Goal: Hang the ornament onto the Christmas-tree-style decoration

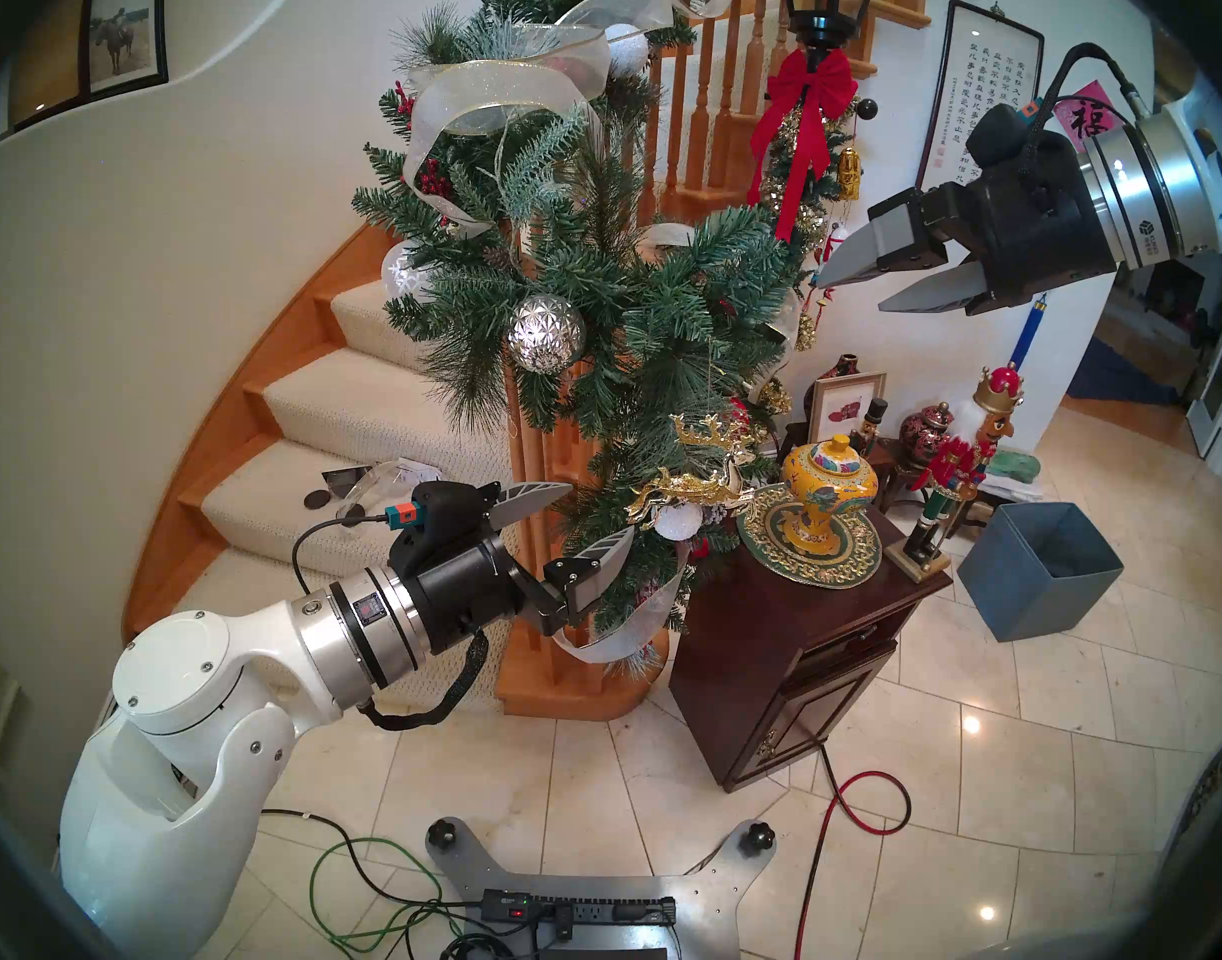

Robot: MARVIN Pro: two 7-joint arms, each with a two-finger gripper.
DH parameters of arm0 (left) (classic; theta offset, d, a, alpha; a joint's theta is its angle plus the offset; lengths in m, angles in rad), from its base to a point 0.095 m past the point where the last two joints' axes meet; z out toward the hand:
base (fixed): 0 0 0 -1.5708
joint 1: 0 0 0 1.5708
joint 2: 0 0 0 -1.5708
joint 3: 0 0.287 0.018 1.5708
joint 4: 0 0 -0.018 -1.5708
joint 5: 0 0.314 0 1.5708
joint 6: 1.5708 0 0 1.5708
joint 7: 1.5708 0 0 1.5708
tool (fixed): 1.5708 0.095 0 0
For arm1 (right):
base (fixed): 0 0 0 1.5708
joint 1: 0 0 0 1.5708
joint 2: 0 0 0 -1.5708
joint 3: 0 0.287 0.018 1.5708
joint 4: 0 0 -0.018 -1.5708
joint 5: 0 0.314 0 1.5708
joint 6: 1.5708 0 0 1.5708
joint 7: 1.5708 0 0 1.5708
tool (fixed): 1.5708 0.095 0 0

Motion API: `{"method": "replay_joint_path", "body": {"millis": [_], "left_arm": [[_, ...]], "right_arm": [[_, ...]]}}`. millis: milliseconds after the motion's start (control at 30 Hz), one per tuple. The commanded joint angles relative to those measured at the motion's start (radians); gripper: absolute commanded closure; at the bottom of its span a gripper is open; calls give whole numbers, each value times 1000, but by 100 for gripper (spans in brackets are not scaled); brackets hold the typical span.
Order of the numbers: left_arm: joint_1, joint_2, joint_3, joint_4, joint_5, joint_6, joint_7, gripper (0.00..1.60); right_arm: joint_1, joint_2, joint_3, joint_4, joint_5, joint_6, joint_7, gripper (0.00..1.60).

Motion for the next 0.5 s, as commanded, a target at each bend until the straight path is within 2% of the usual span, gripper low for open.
{"method": "replay_joint_path", "body": {"millis": [0, 467], "left_arm": [[-2, 0, 0, -5, 0, -1, -1, 0], [-2, 0, 0, -5, 0, -1, -1, 0]], "right_arm": [[-8, 0, -4, 37, -16, -2, -40, 0], [-24, 0, -10, 76, -39, -2, -33, 0]]}}
